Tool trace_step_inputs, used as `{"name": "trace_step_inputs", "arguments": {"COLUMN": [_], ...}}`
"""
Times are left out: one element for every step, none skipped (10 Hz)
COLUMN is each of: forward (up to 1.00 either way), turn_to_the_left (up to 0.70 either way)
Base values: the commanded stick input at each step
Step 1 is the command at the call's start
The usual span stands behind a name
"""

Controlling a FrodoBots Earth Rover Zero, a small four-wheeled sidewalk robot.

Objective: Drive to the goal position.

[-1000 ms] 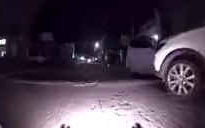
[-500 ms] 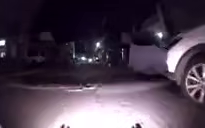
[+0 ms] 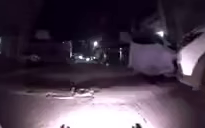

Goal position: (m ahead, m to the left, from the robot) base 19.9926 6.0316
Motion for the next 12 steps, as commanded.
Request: {"name": "trace_step_inputs", "arguments": {"forward": [0.85,0.85,0.85,0.85,0.85,0.85,0.85,0.85,0.85,0.85,0.85,0.85], "turn_to_the_left": [0.0,0.0,0.0,0.0,0.0,0.0,0.0,0.0,0.0,0.0,0.0,0.0]}}
